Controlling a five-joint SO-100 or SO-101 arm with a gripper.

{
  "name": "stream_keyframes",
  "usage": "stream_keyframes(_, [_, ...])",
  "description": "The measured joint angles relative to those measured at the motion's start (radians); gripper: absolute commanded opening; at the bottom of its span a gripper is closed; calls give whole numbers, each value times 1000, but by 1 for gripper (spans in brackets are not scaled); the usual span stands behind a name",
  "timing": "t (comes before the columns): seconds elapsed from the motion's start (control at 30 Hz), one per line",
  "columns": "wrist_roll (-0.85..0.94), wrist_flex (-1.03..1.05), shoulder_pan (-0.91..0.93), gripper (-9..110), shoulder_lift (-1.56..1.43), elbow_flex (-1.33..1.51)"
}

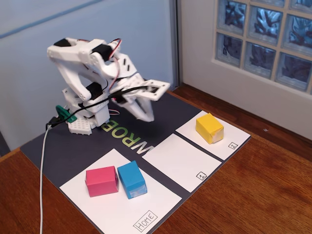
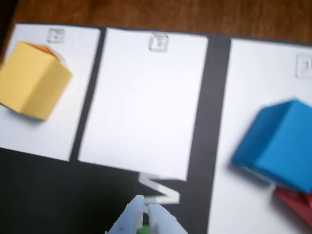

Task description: Move box yellow to zone 2

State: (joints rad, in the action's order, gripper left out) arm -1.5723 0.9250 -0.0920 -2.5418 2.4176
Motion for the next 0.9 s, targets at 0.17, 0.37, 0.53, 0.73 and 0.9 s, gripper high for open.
stream_keyframes(0.17, [25,44,52,0,-133,109])
stream_keyframes(0.37, [63,44,130,0,-367,344])
stream_keyframes(0.53, [94,44,170,0,-494,483])
stream_keyframes(0.73, [123,44,173,0,-584,600])
stream_keyframes(0.9, [123,81,130,0,-635,624])
